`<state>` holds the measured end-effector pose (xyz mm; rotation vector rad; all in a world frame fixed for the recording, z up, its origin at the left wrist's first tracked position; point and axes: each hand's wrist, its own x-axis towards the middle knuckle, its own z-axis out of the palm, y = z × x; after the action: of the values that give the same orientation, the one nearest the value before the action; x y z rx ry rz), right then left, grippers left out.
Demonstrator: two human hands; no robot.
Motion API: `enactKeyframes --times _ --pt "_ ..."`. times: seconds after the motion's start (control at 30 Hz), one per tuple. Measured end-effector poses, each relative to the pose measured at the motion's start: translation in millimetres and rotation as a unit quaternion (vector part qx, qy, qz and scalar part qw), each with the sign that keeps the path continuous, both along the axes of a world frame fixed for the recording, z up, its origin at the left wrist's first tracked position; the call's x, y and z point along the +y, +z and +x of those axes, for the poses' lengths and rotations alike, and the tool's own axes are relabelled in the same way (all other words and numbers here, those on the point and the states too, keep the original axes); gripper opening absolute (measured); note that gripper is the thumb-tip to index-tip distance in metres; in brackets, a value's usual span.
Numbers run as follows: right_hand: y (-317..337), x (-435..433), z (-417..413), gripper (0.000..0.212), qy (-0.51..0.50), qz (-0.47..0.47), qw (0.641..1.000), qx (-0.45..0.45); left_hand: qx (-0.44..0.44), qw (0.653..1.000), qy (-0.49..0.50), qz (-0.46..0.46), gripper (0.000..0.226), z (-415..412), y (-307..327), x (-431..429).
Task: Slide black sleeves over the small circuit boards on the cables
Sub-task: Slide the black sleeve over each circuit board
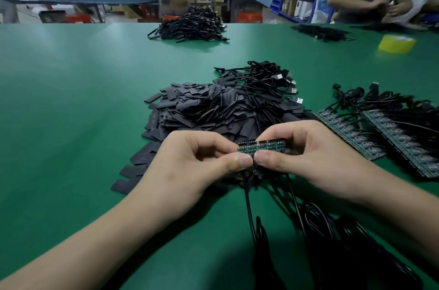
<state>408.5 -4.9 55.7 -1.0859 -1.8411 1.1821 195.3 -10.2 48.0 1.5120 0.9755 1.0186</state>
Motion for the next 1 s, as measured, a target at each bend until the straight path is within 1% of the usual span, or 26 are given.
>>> enactKeyframes --times 0.23,0.33,0.6,0.67,0.77,0.8,0.83,0.87,0.93,0.97,1.0 --pt "0.8 -0.2 -1.7 0.013 0.014 -0.032 0.999 0.042 -0.033 0.998 -0.046 -0.026 0.011 -0.8 2.9 -0.8" --pt "-1.3 0.0 -1.1 0.01 0.019 -0.056 0.996 0.067 -0.049 0.996 -0.061 -0.039 0.007 0.1 5.4 -1.9" --pt "-5.0 -0.9 -2.1 0.008 0.05 -0.111 0.983 0.141 -0.064 0.993 -0.08 -0.063 0.014 -0.6 4.7 -1.4" --pt "-5.2 -1.5 -4.4 0.008 0.073 -0.124 0.975 0.167 -0.08 0.99 -0.087 -0.077 0.014 -1.1 3.5 -0.6" --pt "-3.7 0.1 -4.4 0.011 0.084 -0.129 0.971 0.18 -0.093 0.989 -0.084 -0.079 0.012 -1.1 3.2 0.1" --pt "-1.7 1.5 -2.2 0.011 0.084 -0.131 0.972 0.175 -0.094 0.99 -0.073 -0.079 0.014 -0.9 3.3 0.7" --pt "0.5 3.0 1.5 0.009 0.085 -0.125 0.977 0.151 -0.098 0.99 -0.06 -0.079 0.016 -0.9 3.7 1.4" --pt "2.7 4.5 6.0 0.007 0.086 -0.104 0.986 0.098 -0.103 0.991 -0.047 -0.074 0.017 -0.7 3.8 2.2" --pt "7.9 6.0 14.8 0.009 0.071 -0.025 0.996 -0.05 -0.106 0.994 -0.022 -0.034 0.018 -0.4 5.5 2.7" --pt "9.3 5.8 17.6 0.013 0.047 0.024 0.993 -0.105 -0.103 0.995 -0.008 -0.007 0.017 -0.2 7.0 2.4" --pt "9.1 5.1 18.6 0.018 0.016 0.083 0.986 -0.14 -0.1 0.995 0.005 0.017 0.016 0.1 8.3 2.3"
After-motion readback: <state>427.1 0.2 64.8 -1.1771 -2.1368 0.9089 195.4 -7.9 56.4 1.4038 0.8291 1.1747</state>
